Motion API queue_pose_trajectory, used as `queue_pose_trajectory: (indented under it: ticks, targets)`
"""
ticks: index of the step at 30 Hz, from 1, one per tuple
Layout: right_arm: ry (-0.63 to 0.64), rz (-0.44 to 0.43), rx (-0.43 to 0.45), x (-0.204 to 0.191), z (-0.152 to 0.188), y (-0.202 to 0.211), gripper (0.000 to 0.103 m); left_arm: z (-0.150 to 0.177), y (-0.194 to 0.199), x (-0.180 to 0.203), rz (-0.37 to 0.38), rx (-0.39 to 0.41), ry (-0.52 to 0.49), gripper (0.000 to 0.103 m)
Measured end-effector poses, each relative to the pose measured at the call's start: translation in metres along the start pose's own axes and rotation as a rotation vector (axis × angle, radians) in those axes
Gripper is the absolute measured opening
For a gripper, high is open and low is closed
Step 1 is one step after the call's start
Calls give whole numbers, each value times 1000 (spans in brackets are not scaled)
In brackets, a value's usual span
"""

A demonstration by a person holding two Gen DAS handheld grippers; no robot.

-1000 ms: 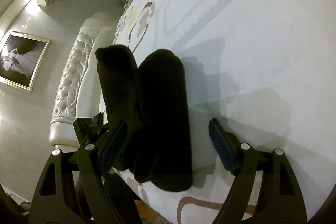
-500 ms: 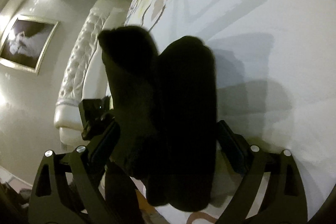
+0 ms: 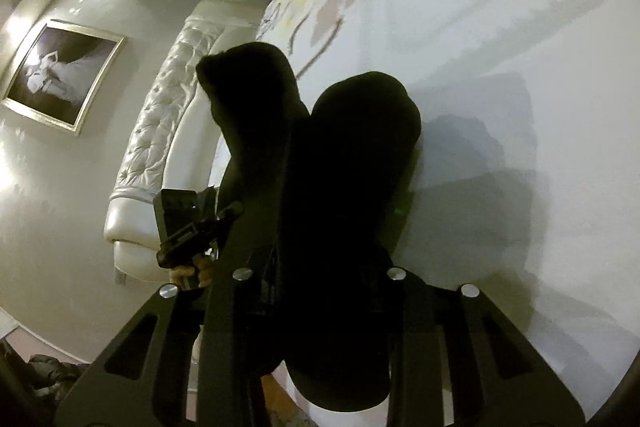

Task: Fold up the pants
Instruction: 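Lower the folded pants onto the bed and open both grippers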

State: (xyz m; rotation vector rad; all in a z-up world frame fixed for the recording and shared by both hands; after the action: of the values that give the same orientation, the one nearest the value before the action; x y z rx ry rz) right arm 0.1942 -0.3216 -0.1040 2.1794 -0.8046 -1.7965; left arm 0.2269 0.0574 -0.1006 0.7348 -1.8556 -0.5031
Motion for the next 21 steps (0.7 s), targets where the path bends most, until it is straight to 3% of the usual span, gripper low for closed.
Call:
queue_pose_trajectory:
  ticks: [9, 11, 16, 21]
  targets:
    - [-4, -9, -18, -12, -37, -63, 28, -22, 37, -47, -72, 60, 52, 20]
    - [-39, -11, -13, -3, -37, -66, 28, -18, 35, -54, -69, 49, 64, 25]
    - [-56, 15, 5, 2, -29, -62, 38, -6, 36, -51, -169, 84, 28, 59]
    - [-43, 96, 51, -3, -21, -43, 55, 2, 48, -53, -230, 127, 64, 72]
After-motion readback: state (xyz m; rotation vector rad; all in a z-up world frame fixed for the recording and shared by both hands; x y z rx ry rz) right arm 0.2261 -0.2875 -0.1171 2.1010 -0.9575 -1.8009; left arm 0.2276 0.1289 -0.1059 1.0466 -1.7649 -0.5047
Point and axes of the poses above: each gripper's, at about its wrist camera, not at the fingertips, and y roughly against the way its jaws point, x to its right, z to its underside, the point moved 2 cm from there along -y, roughly the way its jaws point, and after that the axes turned 5 degrees about -x, right-handed, at the moved point
